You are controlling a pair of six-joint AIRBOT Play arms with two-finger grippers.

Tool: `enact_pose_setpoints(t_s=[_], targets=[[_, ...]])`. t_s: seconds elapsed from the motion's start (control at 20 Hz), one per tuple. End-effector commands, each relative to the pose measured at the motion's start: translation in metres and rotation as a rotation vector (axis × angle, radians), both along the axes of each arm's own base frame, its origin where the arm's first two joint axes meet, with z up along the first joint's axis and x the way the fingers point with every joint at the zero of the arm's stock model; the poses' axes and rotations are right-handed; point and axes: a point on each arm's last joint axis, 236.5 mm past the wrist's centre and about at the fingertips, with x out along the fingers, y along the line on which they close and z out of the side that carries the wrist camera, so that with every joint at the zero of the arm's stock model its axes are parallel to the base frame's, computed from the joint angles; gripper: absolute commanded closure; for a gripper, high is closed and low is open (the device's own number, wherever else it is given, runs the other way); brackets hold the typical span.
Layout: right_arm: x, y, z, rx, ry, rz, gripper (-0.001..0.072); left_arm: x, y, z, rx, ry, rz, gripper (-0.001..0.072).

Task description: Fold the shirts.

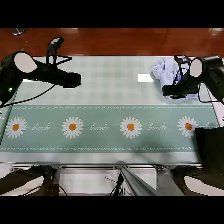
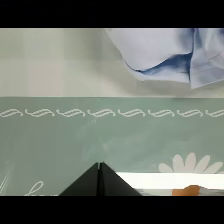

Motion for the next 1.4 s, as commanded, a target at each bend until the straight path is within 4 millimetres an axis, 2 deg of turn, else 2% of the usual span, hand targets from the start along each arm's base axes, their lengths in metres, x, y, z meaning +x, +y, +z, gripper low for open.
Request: enact_pose_setpoints(t_s=[0.0, 0.65, 0.75, 0.85, 0.9, 0.95, 1.0, 1.05, 1.1, 1.15, 1.25, 1.35], targets=[[0.000, 0.000, 0.000, 0.000, 0.001, 0.000, 0.0687, 0.000, 0.000, 0.000, 0.000, 0.000, 0.001, 0.0684], [0.001, 0.000, 0.000, 0.001, -0.005, 0.001, 0.0687, 0.000, 0.000, 0.000, 0.000, 0.000, 0.001, 0.0684], [0.023, 0.002, 0.005, 0.004, -0.099, 0.013, 0.0687, 0.006, 0.000, 0.002, -0.004, -0.021, 0.011, 0.0684], [0.056, -0.013, 0.018, -0.073, -0.243, 0.043, 0.0680, 0.025, 0.001, 0.007, -0.018, -0.091, 0.046, 0.0684], [0.076, -0.026, 0.029, -0.133, -0.334, 0.037, 0.0509, 0.029, 0.001, 0.008, -0.023, -0.103, 0.056, 0.0684], [0.093, -0.038, 0.039, -0.177, -0.418, 0.013, 0.0165, 0.033, -0.001, 0.010, -0.037, -0.115, 0.068, 0.0684], [0.111, -0.048, 0.046, -0.201, -0.495, -0.007, 0.0088, 0.039, -0.002, 0.013, -0.042, -0.141, 0.078, 0.0683], [0.123, -0.058, 0.048, -0.207, -0.545, -0.033, 0.0088, 0.044, -0.002, 0.015, -0.046, -0.162, 0.086, 0.0665], [0.134, -0.073, 0.044, -0.191, -0.574, -0.086, 0.0088, 0.049, -0.002, 0.015, -0.047, -0.178, 0.095, 0.0464], [0.140, -0.090, 0.037, -0.177, -0.576, -0.149, 0.0088, 0.055, 0.000, 0.016, -0.043, -0.202, 0.106, 0.0026], [0.145, -0.131, 0.013, -0.164, -0.538, -0.277, 0.0088, 0.066, 0.010, 0.012, 0.008, -0.246, 0.109, 0.0008], [0.146, -0.163, -0.016, -0.120, -0.485, -0.390, 0.0088, 0.069, 0.022, 0.004, 0.086, -0.259, 0.091, 0.0008]])
